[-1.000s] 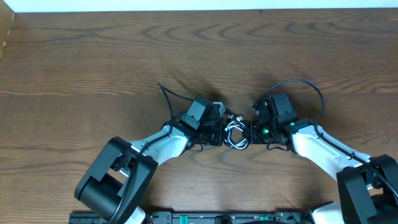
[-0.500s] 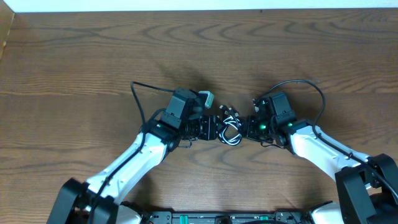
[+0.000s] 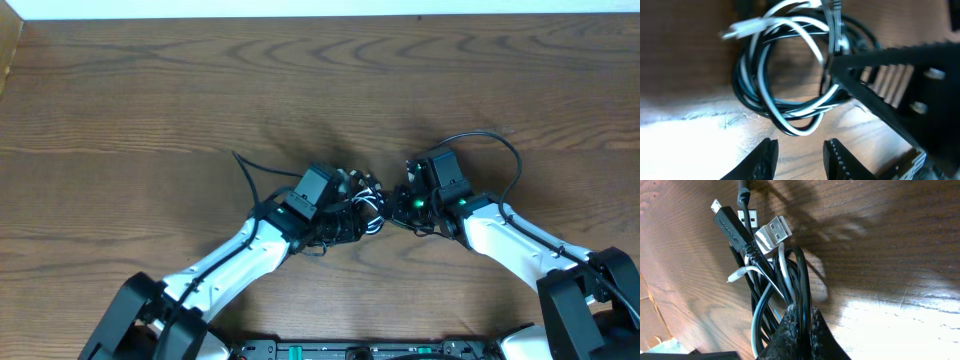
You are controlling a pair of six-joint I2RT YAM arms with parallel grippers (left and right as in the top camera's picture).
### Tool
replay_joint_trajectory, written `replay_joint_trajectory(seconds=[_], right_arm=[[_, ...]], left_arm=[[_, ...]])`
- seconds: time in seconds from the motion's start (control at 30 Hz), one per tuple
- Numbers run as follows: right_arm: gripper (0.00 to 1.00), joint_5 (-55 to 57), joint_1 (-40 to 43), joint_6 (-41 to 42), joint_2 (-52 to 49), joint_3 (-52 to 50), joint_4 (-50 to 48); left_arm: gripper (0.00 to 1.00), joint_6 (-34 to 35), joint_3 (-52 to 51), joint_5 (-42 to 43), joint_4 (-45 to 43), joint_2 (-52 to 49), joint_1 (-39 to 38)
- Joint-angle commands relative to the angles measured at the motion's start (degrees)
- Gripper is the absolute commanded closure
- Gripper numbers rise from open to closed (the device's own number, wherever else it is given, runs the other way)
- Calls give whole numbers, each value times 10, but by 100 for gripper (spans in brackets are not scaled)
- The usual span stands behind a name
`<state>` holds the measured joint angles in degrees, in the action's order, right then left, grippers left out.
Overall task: Untangle cables
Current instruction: 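Grasp the cable bundle with both grippers from opposite sides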
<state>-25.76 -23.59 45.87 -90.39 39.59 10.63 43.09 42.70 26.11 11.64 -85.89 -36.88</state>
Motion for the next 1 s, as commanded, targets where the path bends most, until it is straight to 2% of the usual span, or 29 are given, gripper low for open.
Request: replay_joint_trajectory(seconds=[0.0,0.13,0.27,0.83,0.97], right_arm=[[99,-8,-6,9,-4,7,-2],[99,-8,-12,9,-4,7,-2],[99,-8,-13,9,-4,7,-2],[99,-17,-13,9,-4,7,-2],[99,-17,-13,9,-4,7,-2]], left_arm=[[66,109,-3,-37,1,-14,-9],[65,176,-3,-59,-2,-29,-13],[65,210,-3,-59,-6,-43,-14],[66,217,-3,-74,-36,-74,-32],[91,217,-3,-74,-36,-77,-32]])
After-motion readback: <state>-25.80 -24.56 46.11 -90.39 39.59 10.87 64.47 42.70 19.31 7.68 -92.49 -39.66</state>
